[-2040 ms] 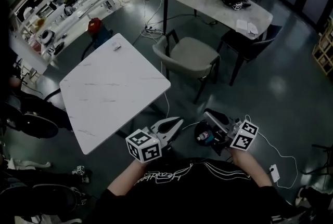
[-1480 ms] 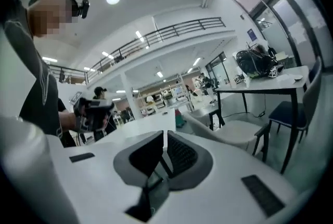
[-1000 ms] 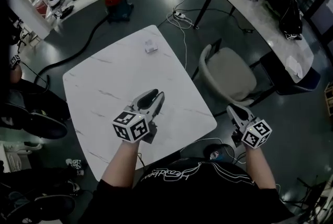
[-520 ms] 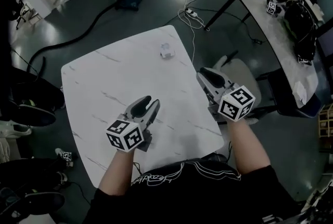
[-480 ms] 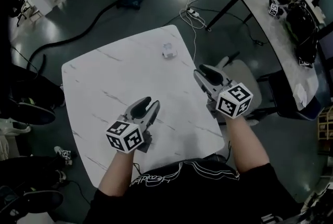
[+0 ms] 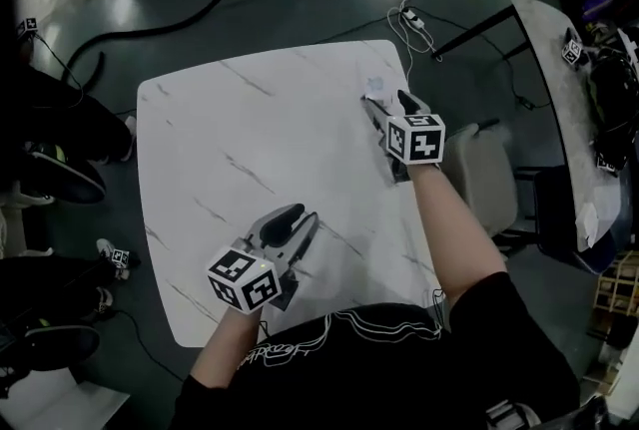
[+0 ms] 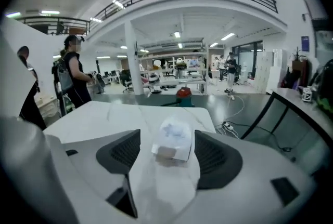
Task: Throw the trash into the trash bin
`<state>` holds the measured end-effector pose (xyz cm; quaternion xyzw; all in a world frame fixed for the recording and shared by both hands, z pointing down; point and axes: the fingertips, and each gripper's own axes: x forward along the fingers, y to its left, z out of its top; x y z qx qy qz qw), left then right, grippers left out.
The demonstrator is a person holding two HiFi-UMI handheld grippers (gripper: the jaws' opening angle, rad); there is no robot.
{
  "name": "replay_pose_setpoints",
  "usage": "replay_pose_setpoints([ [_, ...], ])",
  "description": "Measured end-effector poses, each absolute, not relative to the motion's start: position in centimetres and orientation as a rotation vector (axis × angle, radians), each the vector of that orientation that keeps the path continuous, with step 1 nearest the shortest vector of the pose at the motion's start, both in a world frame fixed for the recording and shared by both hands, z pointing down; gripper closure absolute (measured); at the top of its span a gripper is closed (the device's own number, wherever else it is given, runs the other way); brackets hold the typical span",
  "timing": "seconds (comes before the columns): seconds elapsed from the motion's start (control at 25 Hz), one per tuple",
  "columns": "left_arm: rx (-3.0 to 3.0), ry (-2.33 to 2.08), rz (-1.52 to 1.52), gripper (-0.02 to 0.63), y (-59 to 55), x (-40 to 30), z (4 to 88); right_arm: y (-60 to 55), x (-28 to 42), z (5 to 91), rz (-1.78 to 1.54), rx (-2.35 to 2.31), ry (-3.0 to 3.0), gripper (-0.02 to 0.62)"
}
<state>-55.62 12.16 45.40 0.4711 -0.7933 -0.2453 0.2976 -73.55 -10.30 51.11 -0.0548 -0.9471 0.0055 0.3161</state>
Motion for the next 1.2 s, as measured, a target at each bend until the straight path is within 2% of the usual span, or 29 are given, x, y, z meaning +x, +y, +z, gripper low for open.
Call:
replay_pose_setpoints([
  [0.48, 1.097, -2.122, -0.721, 0.598, 15.9, -55.5, 47.6, -10.9, -76.0, 55.6, -0.005, -0.036, -2.37, 0.259],
  [0.84, 1.057, -2.142, -0.681, 0.601, 16.0, -55.6, 48.0, -10.1, -75.7, 55.6, 0.068, -0.102, -2.367, 0.262],
  [0.96, 1.037, -2.141, -0.681, 0.601, 16.1, -55.9, 48.2, -10.1, -75.1, 54.9, 0.083, -0.102, -2.376, 0.291],
  [1.2, 1.07, -2.149, -0.651, 0.601, 15.1, -55.7, 46.8, -9.6, -72.4, 52.6, 0.097, -0.14, -2.424, 0.298],
])
